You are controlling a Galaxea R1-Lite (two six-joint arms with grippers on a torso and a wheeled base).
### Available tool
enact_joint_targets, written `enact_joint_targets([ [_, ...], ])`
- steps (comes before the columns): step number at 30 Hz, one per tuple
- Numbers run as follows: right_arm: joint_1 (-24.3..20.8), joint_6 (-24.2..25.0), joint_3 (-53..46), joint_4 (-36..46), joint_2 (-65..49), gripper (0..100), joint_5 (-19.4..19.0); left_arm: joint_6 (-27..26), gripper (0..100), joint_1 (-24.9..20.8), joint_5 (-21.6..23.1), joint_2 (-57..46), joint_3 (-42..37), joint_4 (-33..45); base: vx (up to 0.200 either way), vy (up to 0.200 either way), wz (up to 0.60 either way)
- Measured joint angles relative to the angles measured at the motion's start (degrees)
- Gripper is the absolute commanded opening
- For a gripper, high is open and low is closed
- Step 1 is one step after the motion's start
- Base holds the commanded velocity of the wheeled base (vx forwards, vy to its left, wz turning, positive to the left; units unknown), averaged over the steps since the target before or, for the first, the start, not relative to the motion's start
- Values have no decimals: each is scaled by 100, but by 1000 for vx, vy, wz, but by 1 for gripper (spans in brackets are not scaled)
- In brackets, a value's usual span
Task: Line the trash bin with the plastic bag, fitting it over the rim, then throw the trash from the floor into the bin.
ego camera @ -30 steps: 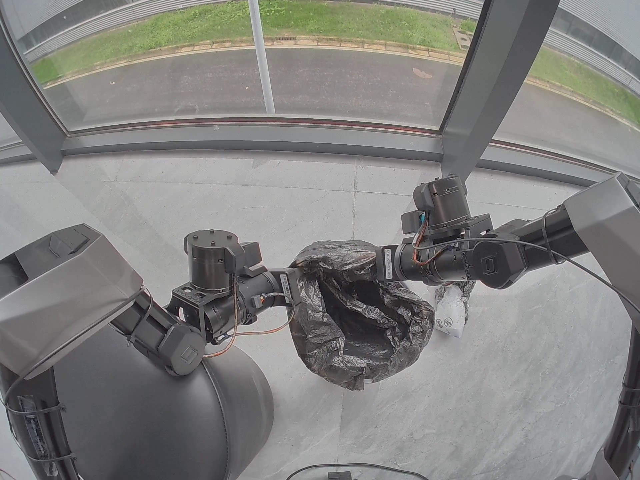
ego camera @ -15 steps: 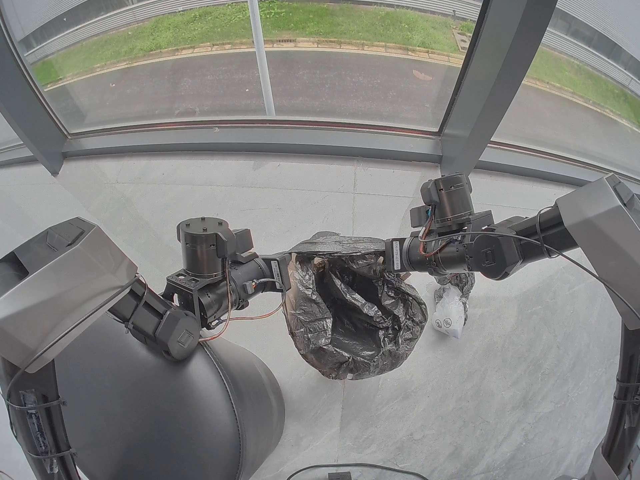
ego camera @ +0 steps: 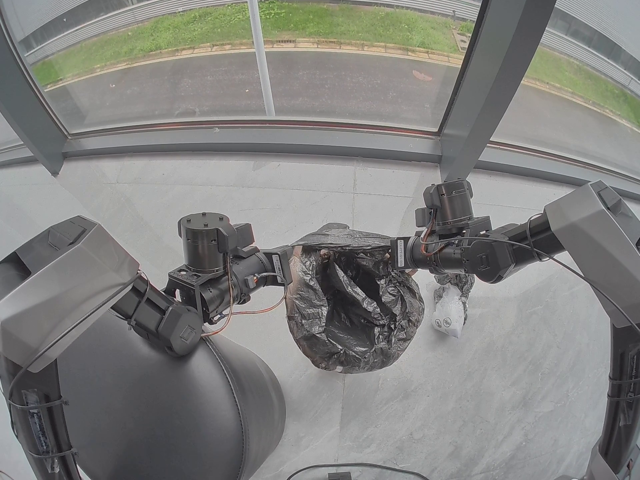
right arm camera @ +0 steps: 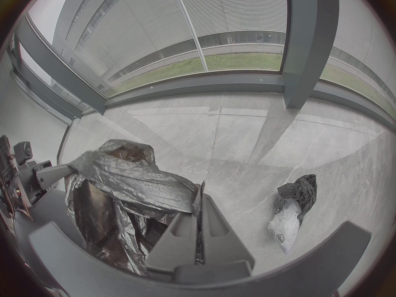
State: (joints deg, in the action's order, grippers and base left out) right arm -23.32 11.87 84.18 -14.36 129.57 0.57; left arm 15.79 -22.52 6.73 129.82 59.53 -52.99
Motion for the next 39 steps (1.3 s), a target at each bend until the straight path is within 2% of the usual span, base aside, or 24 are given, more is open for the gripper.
enact_joint_targets([
  [15,32,50,-5,-9,52,0,21,0,0,2,-6,11,56,-5,0,0,0],
  [16,32,50,-5,-9,52,100,21,0,0,2,-6,11,56,-7,0,0,0],
  [39,-11,73,-444,-13,-577,100,21,5,0,2,-9,11,32,-10,0,0,0],
])
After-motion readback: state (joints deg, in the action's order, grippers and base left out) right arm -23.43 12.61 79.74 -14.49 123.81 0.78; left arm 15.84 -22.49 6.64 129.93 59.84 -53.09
